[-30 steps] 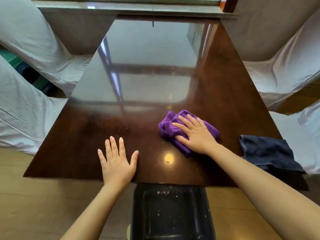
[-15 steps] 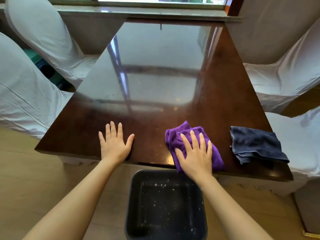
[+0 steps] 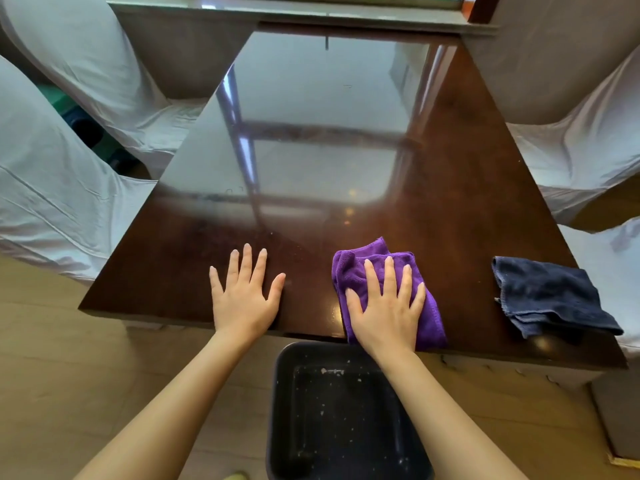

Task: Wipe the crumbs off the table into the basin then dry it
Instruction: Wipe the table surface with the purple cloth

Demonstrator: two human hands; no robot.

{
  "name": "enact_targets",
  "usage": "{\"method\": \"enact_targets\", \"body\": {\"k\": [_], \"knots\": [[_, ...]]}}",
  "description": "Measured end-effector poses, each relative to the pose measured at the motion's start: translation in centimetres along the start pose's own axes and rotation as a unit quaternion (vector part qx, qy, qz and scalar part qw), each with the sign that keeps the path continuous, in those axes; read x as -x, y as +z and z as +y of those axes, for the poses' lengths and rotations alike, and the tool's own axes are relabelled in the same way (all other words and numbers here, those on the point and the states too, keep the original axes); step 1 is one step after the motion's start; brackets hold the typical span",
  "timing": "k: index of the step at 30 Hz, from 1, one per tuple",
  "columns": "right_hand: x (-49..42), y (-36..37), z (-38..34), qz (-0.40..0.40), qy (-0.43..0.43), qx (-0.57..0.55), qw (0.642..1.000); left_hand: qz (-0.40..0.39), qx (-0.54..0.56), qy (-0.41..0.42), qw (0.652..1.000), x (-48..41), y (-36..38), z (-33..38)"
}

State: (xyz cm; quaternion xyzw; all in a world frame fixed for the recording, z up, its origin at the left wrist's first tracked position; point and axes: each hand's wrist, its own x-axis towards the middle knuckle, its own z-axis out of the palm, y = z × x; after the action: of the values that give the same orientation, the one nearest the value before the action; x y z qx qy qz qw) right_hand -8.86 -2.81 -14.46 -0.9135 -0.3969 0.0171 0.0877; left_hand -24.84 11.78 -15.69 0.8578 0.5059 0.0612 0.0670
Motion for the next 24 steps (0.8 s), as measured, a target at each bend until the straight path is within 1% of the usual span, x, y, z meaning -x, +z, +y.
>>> {"method": "enact_targets", "body": {"k": [3,6,9,12,17,21,24], "knots": [[-0.4,0.3,-1.9,0.002,0.013,0.006,1.0,-0.002,-0.004,0.028,1.0,-0.2,-0.2,-1.2],[-1.2,0.7,-4.2,0.0,0.017,0.008,1.0,-0.002,-0.001,0.034,0.999,-1.3,-0.7,-3.5],[-1.9,1.0,-6.7,0.003,0.009,-0.002,1.0,-0.01,0.011,0.046,0.999,-2.3,-1.4,-5.8],[-2.2,1.3,-8.9,-0.004,-0.004,-0.008,1.0,-0.015,0.006,0.067,0.998,-2.3,-1.5,-6.3],[-1.6,1.4,-11.2,-0.017,-0.057,-0.027,0.998,-0.012,0.014,0.064,0.998,-2.2,-1.5,-6.1],[0.8,1.3,-11.0,-0.027,-0.118,-0.027,0.992,-0.017,0.016,0.061,0.998,-1.8,-1.8,-6.3],[2.5,1.2,-10.4,-0.025,-0.135,-0.034,0.99,-0.02,0.014,0.058,0.998,-1.7,-2.1,-6.4]]}}
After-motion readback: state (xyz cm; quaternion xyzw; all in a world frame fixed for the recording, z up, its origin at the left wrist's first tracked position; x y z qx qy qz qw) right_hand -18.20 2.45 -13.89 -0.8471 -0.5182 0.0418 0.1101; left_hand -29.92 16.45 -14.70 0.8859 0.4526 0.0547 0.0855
